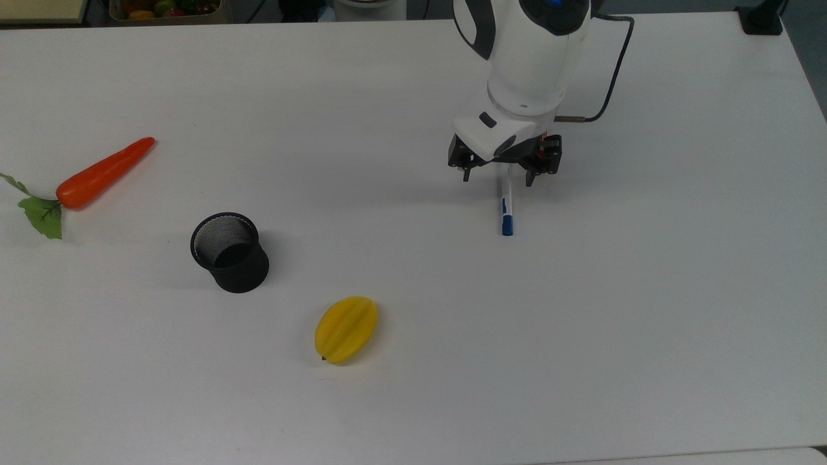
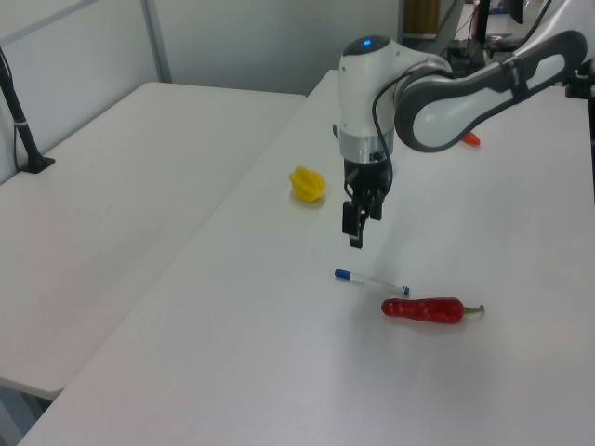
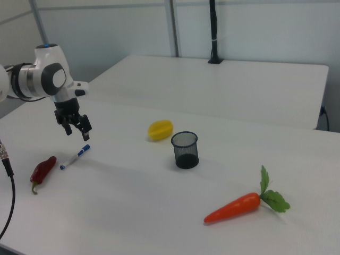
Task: Place marker
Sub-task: 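Move the open gripper over the white-and-blue marker and lower it, then close the gripper on the marker's cap end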
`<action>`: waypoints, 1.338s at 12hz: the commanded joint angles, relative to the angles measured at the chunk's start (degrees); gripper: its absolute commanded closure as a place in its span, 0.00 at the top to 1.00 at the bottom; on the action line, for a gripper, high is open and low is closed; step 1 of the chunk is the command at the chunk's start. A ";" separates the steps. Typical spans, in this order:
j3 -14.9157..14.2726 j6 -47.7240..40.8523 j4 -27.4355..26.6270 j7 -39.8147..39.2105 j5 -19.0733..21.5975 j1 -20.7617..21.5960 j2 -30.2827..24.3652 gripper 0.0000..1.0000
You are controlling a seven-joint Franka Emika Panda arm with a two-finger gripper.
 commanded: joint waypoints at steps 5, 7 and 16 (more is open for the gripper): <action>-0.51 7.56 -0.08 4.27 -2.55 2.38 5.48 0.86; -0.51 8.10 -0.08 5.17 -4.21 2.38 6.72 0.71; -0.51 8.81 0.27 4.99 -5.01 2.03 6.90 0.09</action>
